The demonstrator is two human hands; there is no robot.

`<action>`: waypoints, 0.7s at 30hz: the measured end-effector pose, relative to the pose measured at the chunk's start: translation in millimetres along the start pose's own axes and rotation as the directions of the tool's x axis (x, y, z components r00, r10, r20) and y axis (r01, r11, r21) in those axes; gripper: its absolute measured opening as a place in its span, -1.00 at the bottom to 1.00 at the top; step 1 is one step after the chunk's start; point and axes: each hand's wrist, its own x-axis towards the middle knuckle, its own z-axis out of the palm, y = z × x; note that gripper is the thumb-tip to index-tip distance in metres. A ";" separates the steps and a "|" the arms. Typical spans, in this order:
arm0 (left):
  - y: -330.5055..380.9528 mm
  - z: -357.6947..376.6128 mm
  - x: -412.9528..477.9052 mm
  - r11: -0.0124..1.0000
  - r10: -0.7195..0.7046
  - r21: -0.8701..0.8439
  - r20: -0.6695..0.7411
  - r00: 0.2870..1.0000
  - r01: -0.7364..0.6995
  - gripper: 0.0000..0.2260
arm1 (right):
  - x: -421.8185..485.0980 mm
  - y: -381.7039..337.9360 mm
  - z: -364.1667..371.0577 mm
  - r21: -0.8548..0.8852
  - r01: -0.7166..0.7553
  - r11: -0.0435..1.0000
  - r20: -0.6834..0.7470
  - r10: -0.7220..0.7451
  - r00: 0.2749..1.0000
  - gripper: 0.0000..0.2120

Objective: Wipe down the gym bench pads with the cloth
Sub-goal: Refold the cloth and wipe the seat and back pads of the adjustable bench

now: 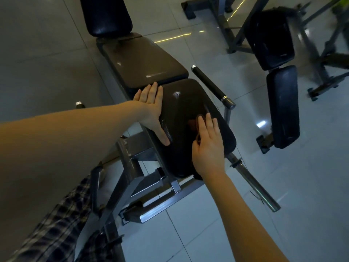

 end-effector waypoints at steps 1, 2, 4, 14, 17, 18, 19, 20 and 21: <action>-0.8 0.9 1.4 1.000 -0.001 0.010 -0.003 1.000 0.001 0.54 | 7.9 -1.8 1.0 -0.017 -0.008 1.000 -0.007 0.008 1.000 -0.47; -1.6 1.7 2.8 1.000 0.002 0.019 -0.007 1.000 -0.001 0.54 | 18.7 -4.1 1.8 -0.031 -0.015 0.999 -0.020 0.014 1.000 -0.47; -3.4 3.2 5.0 1.000 0.007 0.028 -0.018 1.000 -0.006 0.51 | 48.5 -10.2 3.5 -0.037 -0.031 0.999 -0.045 0.029 0.999 -0.47; -2.1 10.5 7.8 1.000 0.026 0.010 -0.057 0.998 -0.026 0.50 | 117.7 -21.1 -0.9 -0.051 -0.081 0.995 -0.055 0.078 0.995 -0.48; 0.0 8.5 1.0 0.999 0.036 -0.024 -0.066 0.997 -0.038 0.53 | 101.8 -21.9 -13.6 -0.027 -0.073 0.997 0.035 0.074 0.997 -0.44; -0.5 8.8 -1.2 0.998 0.044 -0.035 -0.082 0.996 -0.047 0.53 | 89.9 -20.9 -16.8 -0.031 -0.066 0.997 0.058 0.068 0.996 -0.43; -1.4 10.2 -4.0 0.997 0.055 -0.043 -0.107 0.993 -0.060 0.52 | 74.3 -18.9 -19.7 -0.036 -0.062 0.997 0.067 0.064 0.996 -0.43; -3.1 12.2 -6.2 0.997 0.063 -0.046 -0.139 0.988 -0.070 0.51 | 57.1 -16.2 -20.5 -0.036 -0.063 0.997 0.065 0.066 0.996 -0.42; -4.4 13.7 -8.7 0.996 0.070 -0.048 -0.167 0.983 -0.079 0.48 | 39.3 -13.3 -20.0 -0.033 -0.073 0.997 0.052 0.075 0.996 -0.41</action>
